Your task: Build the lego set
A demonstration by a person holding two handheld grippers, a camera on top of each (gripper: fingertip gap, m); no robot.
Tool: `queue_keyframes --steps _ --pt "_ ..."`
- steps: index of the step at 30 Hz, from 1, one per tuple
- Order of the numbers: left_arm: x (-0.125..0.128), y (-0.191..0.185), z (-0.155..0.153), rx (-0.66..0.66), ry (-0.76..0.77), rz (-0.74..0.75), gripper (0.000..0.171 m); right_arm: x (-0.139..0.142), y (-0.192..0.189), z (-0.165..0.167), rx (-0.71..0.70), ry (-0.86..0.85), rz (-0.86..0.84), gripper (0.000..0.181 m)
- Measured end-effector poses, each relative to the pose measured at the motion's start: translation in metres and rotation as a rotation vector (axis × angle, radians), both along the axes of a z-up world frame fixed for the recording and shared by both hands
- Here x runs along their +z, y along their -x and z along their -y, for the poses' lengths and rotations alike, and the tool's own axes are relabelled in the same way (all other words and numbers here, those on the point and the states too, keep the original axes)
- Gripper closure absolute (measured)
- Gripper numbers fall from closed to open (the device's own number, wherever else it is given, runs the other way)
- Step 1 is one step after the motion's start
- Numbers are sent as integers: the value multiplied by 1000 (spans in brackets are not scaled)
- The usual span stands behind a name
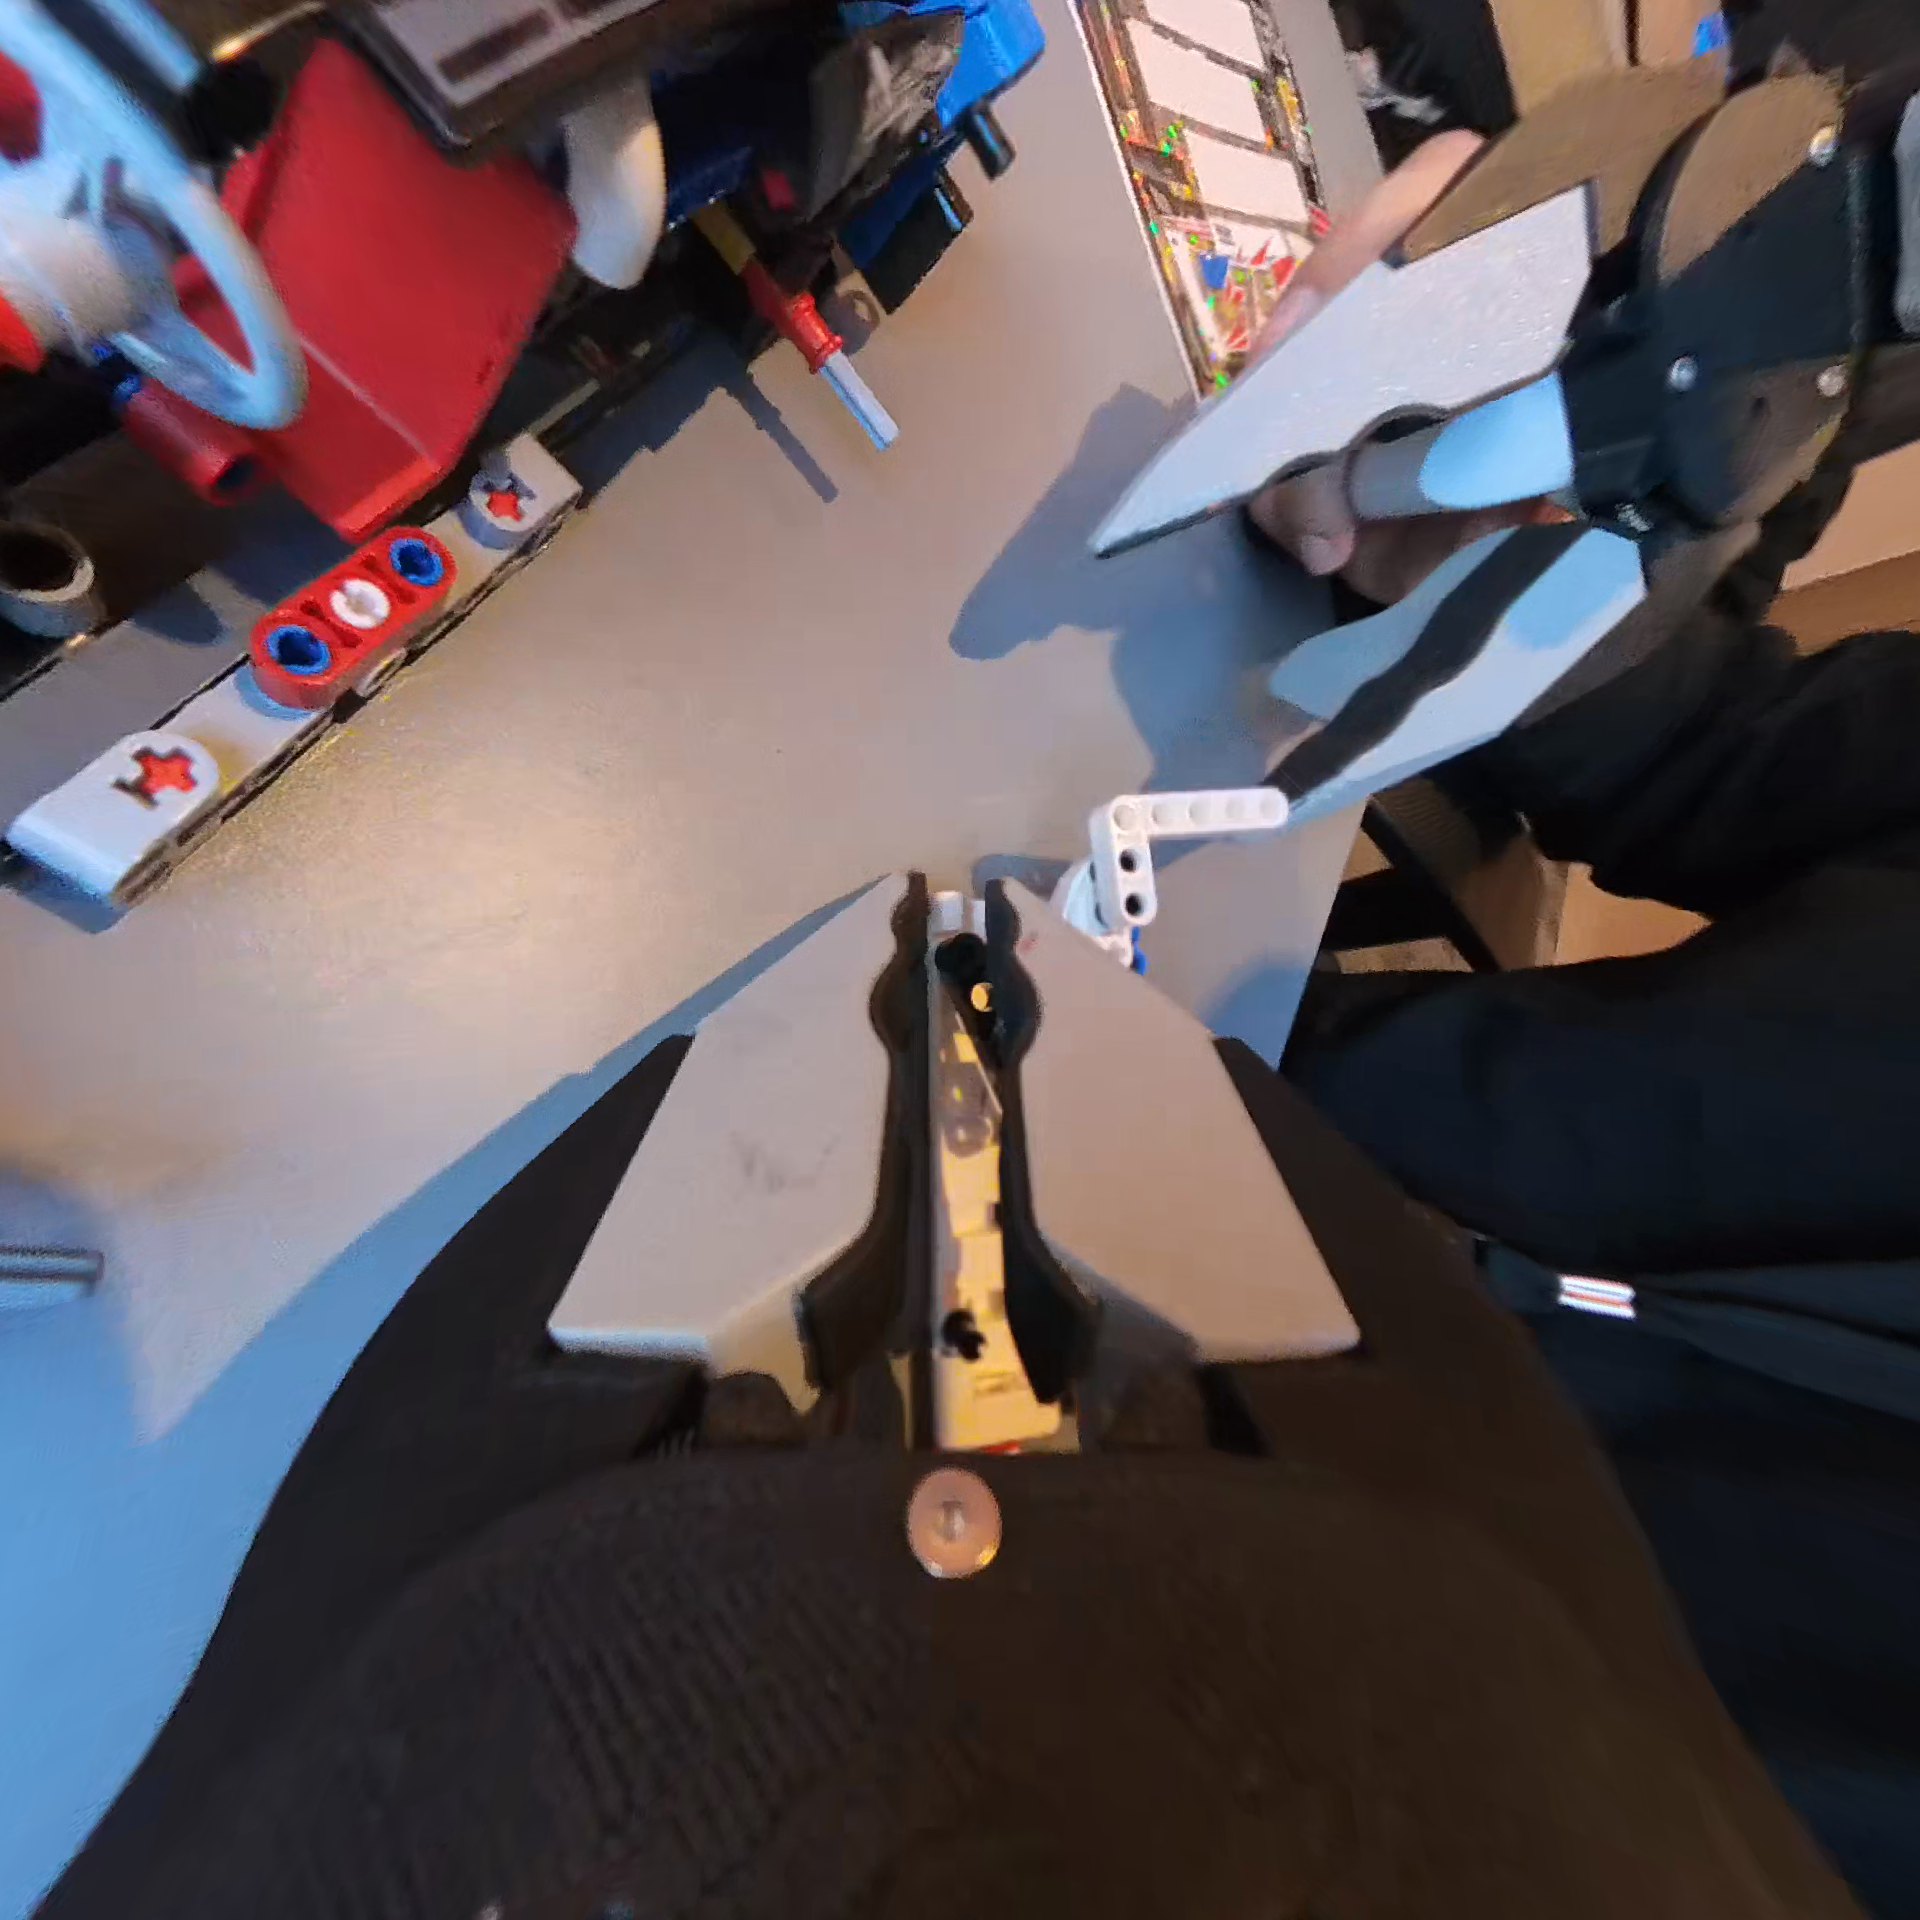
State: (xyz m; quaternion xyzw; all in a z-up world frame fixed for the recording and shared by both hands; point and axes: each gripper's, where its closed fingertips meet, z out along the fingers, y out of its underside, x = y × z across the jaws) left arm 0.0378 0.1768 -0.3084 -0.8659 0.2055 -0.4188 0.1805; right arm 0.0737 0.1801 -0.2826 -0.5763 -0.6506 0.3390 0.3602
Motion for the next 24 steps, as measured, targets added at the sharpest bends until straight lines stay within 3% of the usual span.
queue_keyframes --steps 3,5,7,8,12,14,19,22,24 --pt "-1 1 2 -65 -58 -39 163 1 0 4 41 -156 12 128" --pt "-1 1 2 -99 -104 -89 164 4 3 14 76 -226 18 145" --pt "-3 4 0 -113 -156 -161 167 11 8 22 90 -168 15 172" --pt "-3 5 0 -118 -178 -189 167 15 10 26 105 -124 17 177" --pt "-1 5 2 -113 -203 -211 166 17 10 36 168 -17 62 169" --pt "3 8 4 -102 -204 -218 155 6 4 39 187 39 131 157" --pt "2 28 23 -77 -200 -347 127 8 -2 32 142 73 99 161" --pt "0 29 28 -77 -252 -388 125 15 8 27 141 27 98 164" --pt "-2 28 27 -87 -292 -434 133 13 18 27 161 -21 135 163"
